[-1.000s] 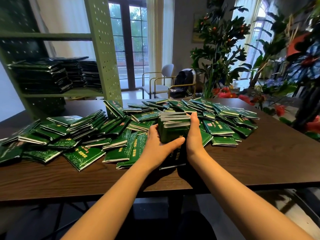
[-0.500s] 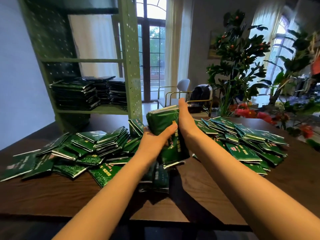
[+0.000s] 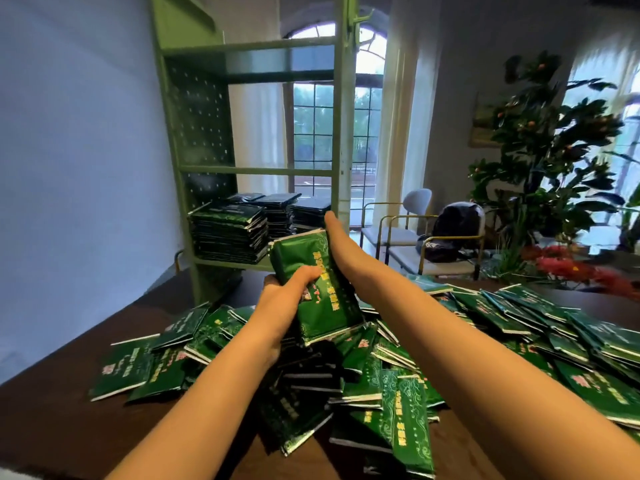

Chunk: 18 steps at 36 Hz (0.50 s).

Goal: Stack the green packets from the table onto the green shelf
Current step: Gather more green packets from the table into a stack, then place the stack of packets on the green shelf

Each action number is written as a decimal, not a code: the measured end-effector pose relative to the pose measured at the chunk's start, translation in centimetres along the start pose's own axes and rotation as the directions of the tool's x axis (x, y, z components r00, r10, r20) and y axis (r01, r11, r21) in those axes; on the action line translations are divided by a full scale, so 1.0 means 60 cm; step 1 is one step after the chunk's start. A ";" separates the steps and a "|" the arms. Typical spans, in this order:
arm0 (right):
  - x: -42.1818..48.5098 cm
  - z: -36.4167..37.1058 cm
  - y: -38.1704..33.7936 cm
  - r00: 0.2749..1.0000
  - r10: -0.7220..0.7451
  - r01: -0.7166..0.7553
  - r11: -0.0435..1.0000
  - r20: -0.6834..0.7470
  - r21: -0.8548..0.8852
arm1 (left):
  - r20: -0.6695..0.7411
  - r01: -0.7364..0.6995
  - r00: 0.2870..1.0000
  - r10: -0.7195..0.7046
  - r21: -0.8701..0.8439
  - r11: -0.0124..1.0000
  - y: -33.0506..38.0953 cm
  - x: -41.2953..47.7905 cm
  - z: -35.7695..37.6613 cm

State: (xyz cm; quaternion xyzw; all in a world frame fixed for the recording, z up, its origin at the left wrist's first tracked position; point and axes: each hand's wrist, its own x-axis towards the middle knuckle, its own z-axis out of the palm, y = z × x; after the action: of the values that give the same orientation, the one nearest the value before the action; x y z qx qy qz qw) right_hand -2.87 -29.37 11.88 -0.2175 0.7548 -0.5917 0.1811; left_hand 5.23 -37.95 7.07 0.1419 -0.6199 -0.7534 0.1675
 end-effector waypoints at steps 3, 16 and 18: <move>0.015 0.005 -0.021 0.998 -0.010 0.015 0.996 0.057 -0.083 | -0.038 0.041 0.998 -0.042 -0.032 0.999 0.011 0.021 -0.014; 0.053 0.001 -0.102 0.937 -0.226 0.327 0.295 0.267 -0.898 | -0.092 0.235 0.957 -0.275 -0.309 0.922 0.004 0.184 -0.027; 0.055 0.005 -0.111 0.943 -0.172 0.319 0.237 0.284 -0.918 | -0.116 0.262 0.942 -0.314 -0.331 0.907 -0.012 0.230 -0.025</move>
State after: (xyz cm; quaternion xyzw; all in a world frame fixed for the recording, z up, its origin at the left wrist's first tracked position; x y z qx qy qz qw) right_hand -4.73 -32.76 18.23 -0.4335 0.9001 -0.0277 -0.0340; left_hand -6.66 -45.06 5.96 0.2663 -0.4495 -0.8434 0.1253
